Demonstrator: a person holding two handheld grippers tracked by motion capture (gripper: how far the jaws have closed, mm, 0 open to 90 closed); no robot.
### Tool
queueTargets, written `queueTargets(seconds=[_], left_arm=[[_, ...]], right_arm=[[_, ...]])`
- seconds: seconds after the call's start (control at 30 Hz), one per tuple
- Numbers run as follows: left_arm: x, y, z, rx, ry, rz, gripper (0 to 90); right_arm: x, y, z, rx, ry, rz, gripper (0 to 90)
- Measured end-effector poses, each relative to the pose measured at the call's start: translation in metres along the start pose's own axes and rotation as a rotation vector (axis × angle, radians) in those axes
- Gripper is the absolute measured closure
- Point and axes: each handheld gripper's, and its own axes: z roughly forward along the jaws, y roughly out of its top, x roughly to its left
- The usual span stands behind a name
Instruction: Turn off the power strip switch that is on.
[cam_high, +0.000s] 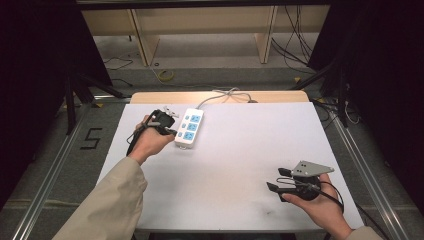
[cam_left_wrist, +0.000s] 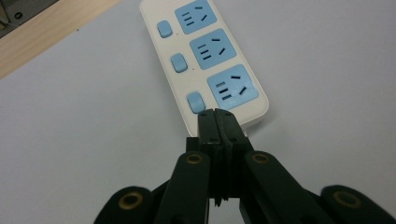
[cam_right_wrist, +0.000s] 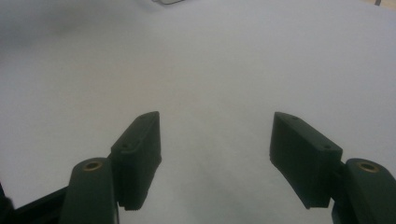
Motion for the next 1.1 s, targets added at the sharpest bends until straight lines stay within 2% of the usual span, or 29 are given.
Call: queueTargets(seconds=[0.53,0.9,0.97,1.1], left_arm=[[-0.019,-0.020,-0.016,-0.047,-0.034,0.039,89.8],[-0.028,-0.041,-0.017,-0.074,-0.058,0.027,89.5],[-0.029,-0.045,-0.018,-0.088,-0.059,0.024,85.1],[-0.031,-0.052,-0.019,-0.102,-0.062,0.019,83.0]], right_arm=[[0.000,0.000,0.000,0.001,0.001,0.002,34.4],[0.000,0.000,0.000,0.002,0.002,0.001,34.3],[0.000,0.000,0.000,0.000,0.002,0.001,34.3],[0.000,0.000,0.000,0.000,0.002,0.002,34.3]])
